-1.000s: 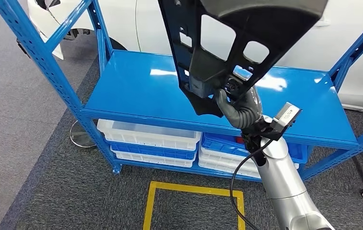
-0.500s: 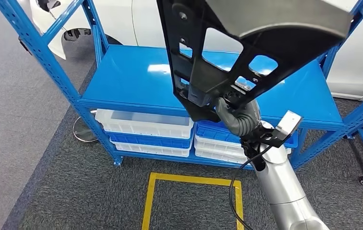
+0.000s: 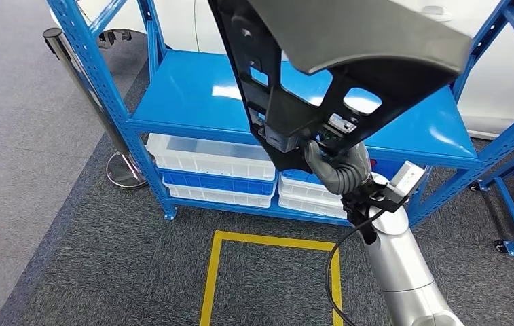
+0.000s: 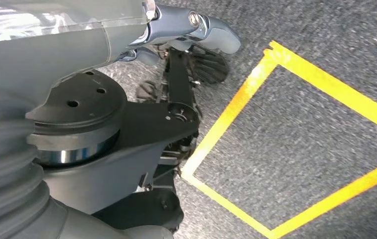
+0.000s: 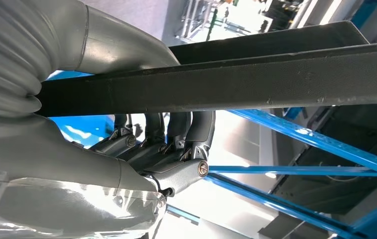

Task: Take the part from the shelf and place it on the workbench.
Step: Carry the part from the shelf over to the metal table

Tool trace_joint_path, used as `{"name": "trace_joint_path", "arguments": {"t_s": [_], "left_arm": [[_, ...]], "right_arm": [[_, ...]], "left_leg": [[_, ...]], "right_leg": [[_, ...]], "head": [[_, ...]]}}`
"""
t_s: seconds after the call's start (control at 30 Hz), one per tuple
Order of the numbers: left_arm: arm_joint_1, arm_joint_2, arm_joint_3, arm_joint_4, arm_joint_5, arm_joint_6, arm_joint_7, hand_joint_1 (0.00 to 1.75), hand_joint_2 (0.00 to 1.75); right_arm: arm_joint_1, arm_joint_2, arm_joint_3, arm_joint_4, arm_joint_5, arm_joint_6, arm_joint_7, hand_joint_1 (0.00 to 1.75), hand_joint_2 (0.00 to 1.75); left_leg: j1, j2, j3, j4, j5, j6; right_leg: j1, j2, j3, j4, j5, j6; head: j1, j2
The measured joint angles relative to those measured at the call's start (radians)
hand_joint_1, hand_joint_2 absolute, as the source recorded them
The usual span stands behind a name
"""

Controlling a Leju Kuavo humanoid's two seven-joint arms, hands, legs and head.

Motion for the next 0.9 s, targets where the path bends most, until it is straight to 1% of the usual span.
{"name": "trace_joint_path", "arguments": {"t_s": [0.03,0.07,0.1,0.13,0.17,0.2,0.23,0.27,0.3,0.33,0.37,0.4,0.43,0.47,0.5,0.53,0.57,0.6,0.63,0.67,0.7,0.73,0.77,0.8,0.83,0.9], "left_arm": [[0.0,0.0,0.0,0.0,0.0,0.0,0.0,0.0,1.75],[0.0,0.0,0.0,0.0,0.0,0.0,0.0,0.0,1.75],[-0.001,-0.001,0.0,0.0,0.0,0.0,0.0,0.0,1.75],[-0.001,-0.001,0.0,0.0,0.0,-0.001,0.0,0.0,1.75],[-0.002,-0.001,0.0,0.0,0.0,-0.002,0.0,0.0,1.75],[-0.002,-0.001,0.0,0.0,0.0,-0.003,0.0,0.0,1.75],[-0.002,-0.001,0.0,0.0,0.0,-0.005,0.0,0.0,1.75],[-0.002,-0.001,0.0,0.0,0.0,-0.007,-0.002,0.0,1.75],[-0.002,-0.001,0.0,0.0,0.0,-0.009,-0.004,0.0,1.75],[-0.002,-0.001,0.0,0.0,0.0,-0.011,-0.009,0.0,1.75],[-0.002,-0.001,0.0,0.0,0.0,-0.013,-0.016,0.0,1.75],[-0.002,-0.001,0.0,0.0,-0.001,-0.014,-0.023,0.0,1.75],[-0.002,-0.001,0.0,0.0,-0.002,-0.014,-0.031,0.0,1.75],[-0.002,0.0,0.0,0.0,-0.002,-0.014,-0.038,0.0,1.75],[-0.002,0.0,-0.001,0.0,-0.002,-0.014,-0.044,0.0,1.75],[-0.002,0.0,-0.001,0.0,-0.003,-0.014,-0.049,0.0,1.75],[-0.003,0.0,-0.001,0.0,-0.003,-0.014,-0.053,0.0,1.75],[-0.004,0.001,-0.001,0.0,-0.003,-0.014,-0.056,0.0,1.75],[-0.005,0.001,-0.001,0.0,-0.004,-0.014,-0.057,0.0,1.75],[-0.005,0.001,-0.001,0.0,-0.005,-0.014,-0.059,0.0,1.75],[-0.005,0.001,-0.001,0.0,-0.006,-0.014,-0.059,0.0,1.75],[-0.005,0.001,-0.001,0.0,-0.007,-0.014,-0.06,0.0,1.75],[-0.005,0.001,-0.001,0.0,-0.008,-0.014,-0.06,0.0,1.75],[-0.006,0.001,-0.001,0.0,-0.008,-0.014,-0.061,0.0,1.75],[-0.006,0.001,-0.001,0.0,-0.009,-0.014,-0.061,0.0,1.75],[-0.006,0.001,-0.001,0.0,-0.009,-0.014,-0.063,0.0,1.75]], "right_arm": [[0.0,0.0,0.0,0.0,0.006,-0.003,0.0,1.75,1.75],[-0.001,0.0,0.0,-0.001,0.012,-0.005,0.001,1.75,1.75],[-0.002,0.0,0.0,-0.002,0.017,-0.007,0.001,1.75,1.75],[-0.003,0.0,0.0,-0.004,0.022,-0.009,0.002,1.75,1.75],[-0.004,0.0,0.0,-0.005,0.026,-0.011,0.002,1.75,1.75],[-0.005,0.0,0.0,-0.006,0.029,-0.014,0.002,1.75,1.75],[-0.005,0.0,0.001,-0.006,0.033,-0.018,0.002,1.75,1.75],[-0.006,0.0,0.001,-0.006,0.035,-0.021,0.002,1.75,1.75],[-0.006,0.0,0.001,-0.006,0.038,-0.024,0.002,1.75,1.75],[-0.007,0.0,0.001,-0.007,0.04,-0.026,0.003,1.75,1.75],[-0.007,0.001,0.001,-0.007,0.043,-0.028,0.004,1.75,1.75],[-0.007,0.001,0.001,-0.006,0.046,-0.03,0.004,1.75,1.75],[-0.006,0.001,0.002,-0.006,0.049,-0.033,0.005,1.75,1.75],[-0.006,0.0,0.003,-0.006,0.051,-0.035,0.005,1.75,1.75],[-0.005,0.0,0.003,-0.006,0.052,-0.037,0.006,1.75,1.75],[-0.005,0.0,0.003,-0.006,0.052,-0.039,0.006,1.75,1.75],[-0.005,0.0,0.004,-0.007,0.053,-0.039,0.006,1.75,1.75],[-0.005,0.0,0.004,-0.007,0.053,-0.039,0.006,1.75,1.75],[-0.005,0.0,0.004,-0.008,0.053,-0.04,0.005,1.75,1.75],[-0.005,0.0,0.004,-0.008,0.053,-0.04,0.005,1.75,1.75],[-0.005,0.0,0.005,-0.008,0.054,-0.04,0.005,1.75,1.75],[-0.005,0.0,0.005,-0.009,0.054,-0.04,0.004,1.75,1.75],[-0.005,0.0,0.005,-0.01,0.055,-0.04,0.004,1.75,1.75],[-0.006,0.0,0.006,-0.01,0.056,-0.039,0.004,1.75,1.75],[-0.006,0.0,0.007,-0.011,0.057,-0.039,0.003,1.75,1.75],[-0.004,0.0,0.01,-0.011,0.06,-0.039,0.002,1.75,1.75]], "left_leg": [[0.0,0.0,-0.008,0.003,0.005,-0.002],[-0.001,-0.001,-0.016,0.006,0.01,-0.006],[-0.002,-0.001,-0.02,0.008,0.014,-0.01],[-0.003,-0.001,-0.023,0.01,0.019,-0.015],[-0.004,-0.001,-0.025,0.01,0.023,-0.02],[-0.004,-0.001,-0.025,0.009,0.028,-0.027],[-0.003,-0.001,-0.027,0.01,0.029,-0.032],[-0.003,-0.002,-0.033,0.02,0.02,-0.037],[-0.003,-0.002,-0.045,0.046,-0.001,-0.041],[-0.002,-0.003,-0.065,0.096,-0.037,-0.045],[0.0,-0.003,-0.09,0.161,-0.078,-0.05],[0.001,-0.003,-0.114,0.23,-0.112,-0.053],[0.003,-0.003,-0.129,0.281,-0.131,-0.056],[0.003,-0.003,-0.128,0.297,-0.13,-0.058],[0.004,-0.002,-0.108,0.274,-0.111,-0.058],[0.004,-0.002,-0.07,0.212,-0.08,-0.056],[0.004,-0.002,-0.026,0.139,-0.057,-0.052],[0.002,-0.003,0.01,0.076,-0.041,-0.048],[0.0,-0.003,0.032,0.033,-0.034,-0.043],[-0.002,-0.003,0.039,0.016,-0.038,-0.039],[-0.004,-0.003,0.038,0.012,-0.036,-0.035],[-0.002,-0.003,0.037,0.008,-0.033,-0.028],[0.0,-0.001,0.036,0.004,-0.029,-0.021],[0.003,0.001,0.035,0.0,-0.025,-0.014],[0.005,0.003,0.033,-0.003,-0.021,-0.008],[0.004,0.009,0.027,-0.002,-0.018,-0.003]], "right_leg": [[0.0,0.0,0.048,-0.062,0.025,-0.003],[0.002,0.0,0.105,-0.141,0.035,-0.009],[0.004,0.0,0.15,-0.21,0.038,-0.015],[0.007,0.0,0.178,-0.257,0.033,-0.021],[0.01,0.0,0.188,-0.277,0.026,-0.028],[0.011,0.0,0.186,-0.281,0.03,-0.034],[0.009,-0.001,0.184,-0.285,0.035,-0.042],[0.006,-0.002,0.181,-0.288,0.041,-0.049],[0.004,-0.004,0.178,-0.292,0.048,-0.057],[0.002,-0.005,0.174,-0.295,0.054,-0.062],[0.003,-0.006,0.168,-0.295,0.058,-0.065],[0.004,-0.006,0.162,-0.294,0.062,-0.067],[0.005,-0.006,0.156,-0.292,0.065,-0.067],[0.006,-0.006,0.151,-0.289,0.067,-0.066],[0.006,-0.006,0.147,-0.285,0.069,-0.065],[0.006,-0.006,0.144,-0.281,0.069,-0.063],[0.006,-0.006,0.142,-0.278,0.068,-0.061],[0.007,-0.006,0.139,-0.275,0.069,-0.058],[0.008,-0.005,0.136,-0.273,0.07,-0.053],[0.009,-0.005,0.133,-0.272,0.073,-0.048],[0.01,-0.005,0.13,-0.272,0.076,-0.042],[0.01,-0.004,0.128,-0.272,0.077,-0.037],[0.01,-0.004,0.124,-0.265,0.071,-0.031],[0.009,-0.003,0.114,-0.242,0.054,-0.026],[0.008,-0.002,0.094,-0.198,0.027,-0.021],[0.004,-0.001,0.031,-0.061,-0.038,-0.012]], "head": [[0.0,0.0],[0.0,0.0],[-0.001,0.0],[0.0,0.0],[0.001,0.0],[0.002,0.0],[0.003,0.0],[0.003,0.0],[0.001,0.0],[0.0,0.0],[-0.002,0.0],[-0.003,0.0],[-0.003,0.0],[-0.003,0.0],[-0.003,0.0],[-0.003,0.0],[-0.003,0.0],[-0.003,0.0],[-0.003,0.0],[-0.003,0.0],[-0.003,0.0],[-0.003,0.0],[-0.002,0.0],[-0.001,0.0],[-0.001,0.0],[0.0,0.0]]}}
